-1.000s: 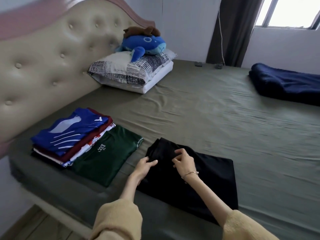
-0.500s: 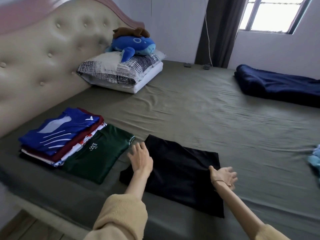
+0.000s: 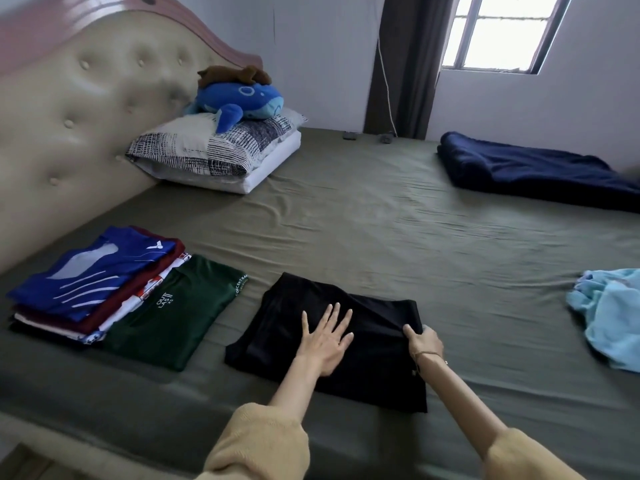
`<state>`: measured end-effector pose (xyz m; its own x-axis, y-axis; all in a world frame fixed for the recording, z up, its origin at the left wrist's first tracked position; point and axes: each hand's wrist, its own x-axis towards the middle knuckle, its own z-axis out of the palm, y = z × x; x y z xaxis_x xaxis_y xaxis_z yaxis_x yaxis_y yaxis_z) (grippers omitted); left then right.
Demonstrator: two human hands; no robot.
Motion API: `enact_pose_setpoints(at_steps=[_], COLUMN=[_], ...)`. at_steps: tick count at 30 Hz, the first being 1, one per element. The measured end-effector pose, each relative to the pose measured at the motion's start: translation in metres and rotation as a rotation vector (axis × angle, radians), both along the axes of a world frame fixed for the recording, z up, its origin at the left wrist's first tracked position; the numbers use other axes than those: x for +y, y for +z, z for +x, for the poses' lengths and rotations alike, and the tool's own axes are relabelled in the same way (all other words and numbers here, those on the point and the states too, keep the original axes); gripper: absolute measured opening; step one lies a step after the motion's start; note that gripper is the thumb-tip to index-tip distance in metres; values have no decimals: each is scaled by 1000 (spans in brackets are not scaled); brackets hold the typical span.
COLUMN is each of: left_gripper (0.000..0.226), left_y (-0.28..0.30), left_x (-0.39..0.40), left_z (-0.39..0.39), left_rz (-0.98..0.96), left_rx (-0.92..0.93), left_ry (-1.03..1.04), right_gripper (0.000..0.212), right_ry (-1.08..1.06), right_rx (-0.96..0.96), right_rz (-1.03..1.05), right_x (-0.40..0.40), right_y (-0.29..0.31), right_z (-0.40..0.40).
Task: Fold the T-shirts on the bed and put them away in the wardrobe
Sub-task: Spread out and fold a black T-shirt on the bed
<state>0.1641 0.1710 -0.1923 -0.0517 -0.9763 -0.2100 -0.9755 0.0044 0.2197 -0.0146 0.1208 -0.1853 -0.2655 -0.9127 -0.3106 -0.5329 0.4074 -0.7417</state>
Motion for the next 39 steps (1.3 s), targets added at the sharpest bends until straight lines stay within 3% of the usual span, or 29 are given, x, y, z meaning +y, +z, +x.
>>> enact_pose_setpoints(at_steps=[7,13,19,22,26,30,34,39], left_gripper=[55,56,57,58,60,38,17,23], left_y=[-5,-7,-11,-11,-6,3,5,-3], left_x=[12,14,13,13,11,15,13,4], left_z=[-38,-95,-143,-147,-144,-138,-129,-115], left_rz=[-27,-32,-43,-51,-121,-345,-220,-122], left_rx=[-59,-3,-22,-31,77,91,433,846], left_ry=[-78,-181,-263,-253,-188,-159,-29,293], right_gripper=[34,37,38,43,33,11,25,39], right_ry=[-116,-242,-344,-311,-218,-52,13,33], right_rx=[-45,-103,-214,-208,-278,-283,-218,-202], right_rz=[-13,6,-6,-17,-44,12,1,3], right_x=[13,24,42,34,31,28,19,19], right_y=[2,-2,0,-6,22,47,58,58], right_z=[-89,-186,-235,-247,-229,-197,-150,-86])
